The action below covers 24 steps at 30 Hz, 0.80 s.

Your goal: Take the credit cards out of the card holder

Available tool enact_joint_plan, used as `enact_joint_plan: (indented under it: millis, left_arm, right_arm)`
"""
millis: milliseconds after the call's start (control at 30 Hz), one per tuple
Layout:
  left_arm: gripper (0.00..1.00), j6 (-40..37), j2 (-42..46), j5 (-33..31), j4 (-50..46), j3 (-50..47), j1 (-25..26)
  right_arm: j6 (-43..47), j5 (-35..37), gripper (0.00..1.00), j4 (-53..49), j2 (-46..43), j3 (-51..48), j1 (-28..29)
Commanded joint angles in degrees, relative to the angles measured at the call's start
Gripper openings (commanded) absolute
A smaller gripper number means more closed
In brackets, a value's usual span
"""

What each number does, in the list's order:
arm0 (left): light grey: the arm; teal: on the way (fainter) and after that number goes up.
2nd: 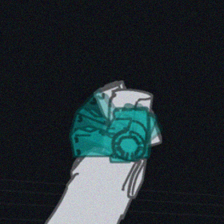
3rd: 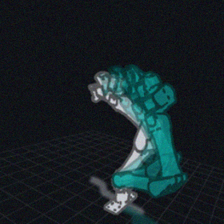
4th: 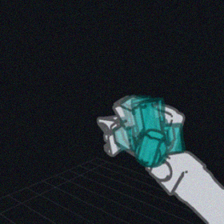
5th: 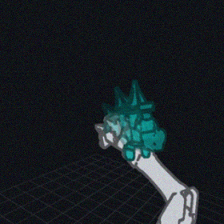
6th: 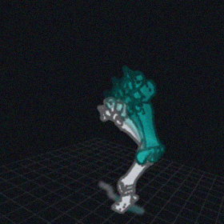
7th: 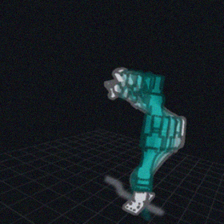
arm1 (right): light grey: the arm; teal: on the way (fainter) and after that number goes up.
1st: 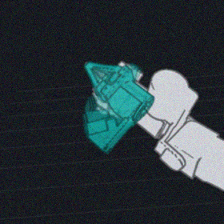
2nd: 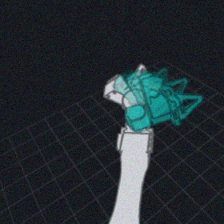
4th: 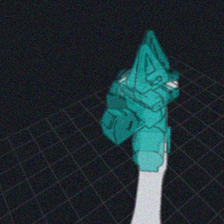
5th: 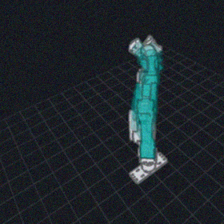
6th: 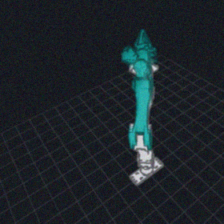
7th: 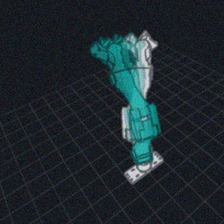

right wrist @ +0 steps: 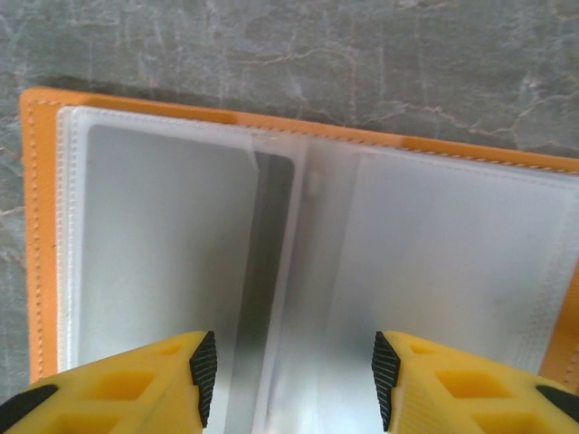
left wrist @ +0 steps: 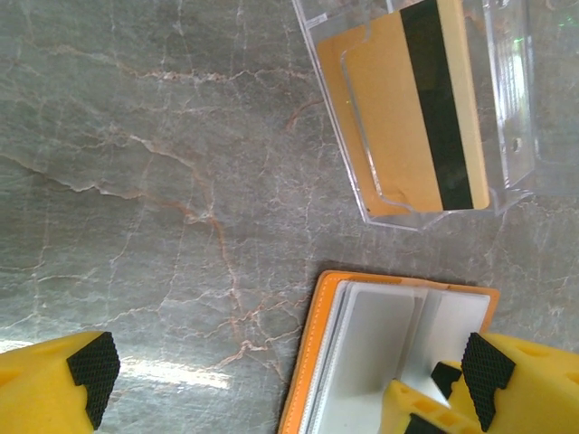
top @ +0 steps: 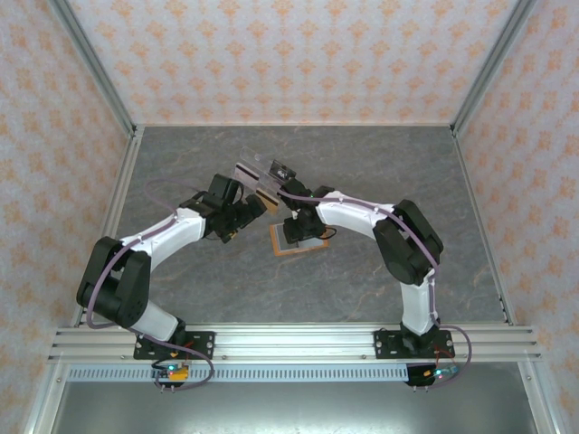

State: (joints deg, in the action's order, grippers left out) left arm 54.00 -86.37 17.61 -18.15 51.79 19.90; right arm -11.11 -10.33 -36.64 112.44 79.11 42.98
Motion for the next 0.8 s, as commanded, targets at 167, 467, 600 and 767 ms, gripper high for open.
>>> enact_joint_plan:
  millis: [167,467,600,767]
  left_arm:
    - [0.98,-1.6,2.0,3.2,2.7,-1.7,0.7]
    - [0.69,-2.7,-0.3,7.8,6.7,-2.0,2.3]
    - [0.58,-2.5,-2.7,9.5,9.0,-1.1,4.0]
    - [0.45,-2.0,-6.6,11.3,11.3,0.6,6.1]
  right_arm:
    - [-0.8,2.0,0.43,0.1,0.2,-1.7,-0.8]
    - [-2.4,-1.7,0.33,2.9,0.1,-4.4,-2.5]
    - [-2.5,-2.6,0.31,3.4,-0.5,-5.3,-3.2]
    - [-2.6,-3.2,0.31,3.9,-1.0,-6.2,-3.7]
